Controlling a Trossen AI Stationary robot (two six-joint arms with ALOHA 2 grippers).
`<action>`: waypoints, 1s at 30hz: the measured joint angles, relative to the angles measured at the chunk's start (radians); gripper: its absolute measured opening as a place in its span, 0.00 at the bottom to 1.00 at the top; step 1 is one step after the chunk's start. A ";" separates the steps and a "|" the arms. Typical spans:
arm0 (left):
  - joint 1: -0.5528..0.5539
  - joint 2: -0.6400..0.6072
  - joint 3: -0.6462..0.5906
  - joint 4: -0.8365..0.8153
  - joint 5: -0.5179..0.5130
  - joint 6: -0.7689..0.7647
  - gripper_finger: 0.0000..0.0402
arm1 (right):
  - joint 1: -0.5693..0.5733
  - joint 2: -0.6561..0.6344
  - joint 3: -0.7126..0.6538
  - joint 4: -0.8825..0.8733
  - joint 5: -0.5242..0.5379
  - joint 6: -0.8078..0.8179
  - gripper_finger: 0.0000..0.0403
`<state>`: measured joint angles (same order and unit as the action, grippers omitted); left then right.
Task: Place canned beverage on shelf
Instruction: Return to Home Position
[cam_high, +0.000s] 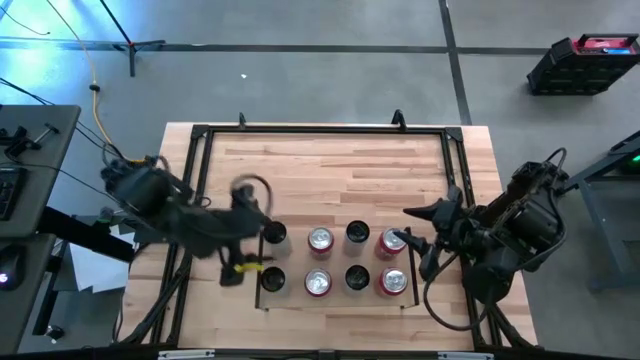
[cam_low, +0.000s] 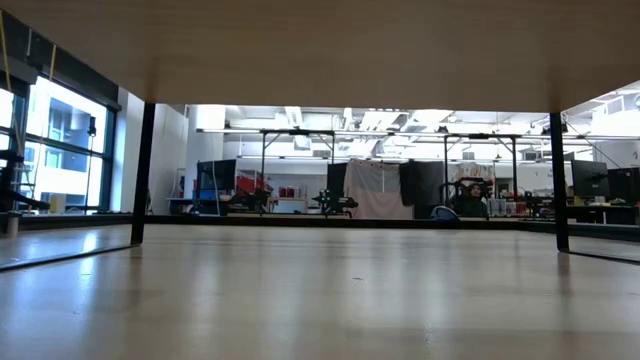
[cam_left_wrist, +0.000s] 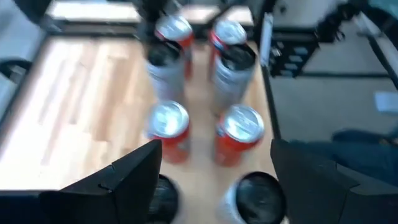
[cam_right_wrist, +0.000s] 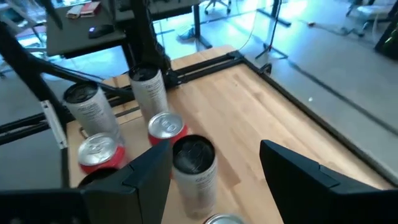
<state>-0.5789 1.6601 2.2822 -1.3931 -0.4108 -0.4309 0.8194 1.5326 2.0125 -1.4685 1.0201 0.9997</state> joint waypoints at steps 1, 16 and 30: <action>0.000 -0.016 0.000 0.000 -0.026 0.008 0.73 | -0.007 0.000 0.000 0.000 0.005 -0.014 0.56; 0.117 -0.204 -0.056 0.009 -0.332 0.128 0.73 | -0.202 0.000 0.000 0.000 -0.026 -0.338 0.17; 0.150 -0.557 -0.606 0.482 -0.391 0.282 0.62 | -0.371 -0.010 0.000 0.096 -0.342 -0.659 0.01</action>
<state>-0.4288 1.1030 1.6759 -0.9113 -0.8022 -0.1488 0.4484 1.5223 2.0129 -1.3726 0.6782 0.3410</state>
